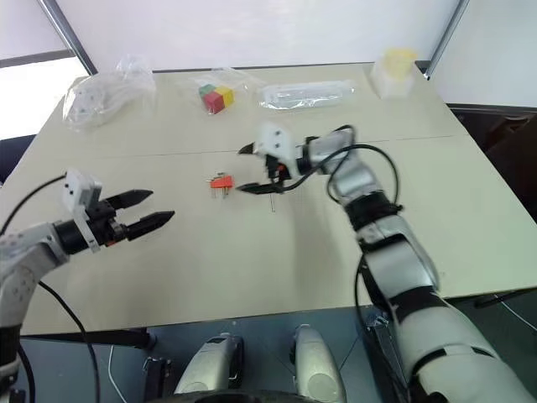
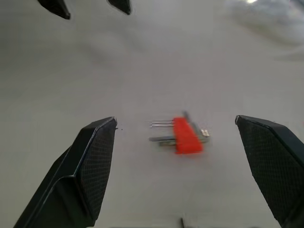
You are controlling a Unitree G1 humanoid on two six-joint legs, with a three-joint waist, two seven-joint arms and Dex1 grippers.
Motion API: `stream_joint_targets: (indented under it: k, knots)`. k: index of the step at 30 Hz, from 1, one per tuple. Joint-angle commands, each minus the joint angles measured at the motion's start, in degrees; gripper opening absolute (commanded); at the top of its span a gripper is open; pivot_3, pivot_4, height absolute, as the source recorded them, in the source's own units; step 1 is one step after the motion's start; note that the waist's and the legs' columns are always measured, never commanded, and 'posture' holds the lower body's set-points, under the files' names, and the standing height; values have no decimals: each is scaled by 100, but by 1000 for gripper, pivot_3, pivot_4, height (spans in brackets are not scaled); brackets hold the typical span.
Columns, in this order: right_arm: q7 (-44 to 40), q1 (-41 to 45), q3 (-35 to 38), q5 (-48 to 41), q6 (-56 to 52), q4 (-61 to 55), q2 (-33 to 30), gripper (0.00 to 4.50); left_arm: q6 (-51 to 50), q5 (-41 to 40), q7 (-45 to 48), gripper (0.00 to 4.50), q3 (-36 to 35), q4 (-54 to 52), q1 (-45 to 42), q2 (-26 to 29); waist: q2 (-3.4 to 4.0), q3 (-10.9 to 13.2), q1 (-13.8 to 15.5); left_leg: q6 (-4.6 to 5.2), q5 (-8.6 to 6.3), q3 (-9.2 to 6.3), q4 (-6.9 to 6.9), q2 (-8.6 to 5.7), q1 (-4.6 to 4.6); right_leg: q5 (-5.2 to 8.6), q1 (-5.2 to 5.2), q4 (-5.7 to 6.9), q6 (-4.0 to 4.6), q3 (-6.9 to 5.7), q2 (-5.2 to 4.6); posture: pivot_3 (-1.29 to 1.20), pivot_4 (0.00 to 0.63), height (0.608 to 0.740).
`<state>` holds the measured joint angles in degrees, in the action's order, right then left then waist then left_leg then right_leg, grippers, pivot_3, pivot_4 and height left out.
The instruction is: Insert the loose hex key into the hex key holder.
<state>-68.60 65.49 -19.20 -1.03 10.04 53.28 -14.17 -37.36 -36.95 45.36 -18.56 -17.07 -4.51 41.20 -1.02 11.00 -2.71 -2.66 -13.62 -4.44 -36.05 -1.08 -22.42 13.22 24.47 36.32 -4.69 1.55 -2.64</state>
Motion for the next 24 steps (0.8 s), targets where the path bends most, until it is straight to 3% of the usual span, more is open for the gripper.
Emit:
stream_joint_targets:
  k: [1,5,12,24]
  knots:
    - [410,564,-34,458,650,1176,359,4173,-35,-99,-286,4470,-163,-574,223,-88,0,0,31,-1,0,-8,1,0,-1,0,0,2,0,-2,-4,0,150,740]
    - [1191,857,-51,914,892,1970,721,4173,-130,-199,-647,4470,-291,-1104,684,-302,1,0,17,-3,-1,-21,0,-4,-1,0,-1,2,0,1,-18,0,150,740]
    - [2433,939,225,1267,863,2343,844,4173,-144,-368,-1115,4470,-439,-1843,1488,-681,3,2,14,-5,0,-22,1,-7,0,1,0,2,3,3,-12,0,150,740]
    - [3507,773,469,1633,1038,2367,1082,4173,-124,-418,-1335,4470,-247,-1996,1564,-751,3,2,7,-4,1,-6,-1,-8,2,3,-1,3,11,1,4,0,150,740]
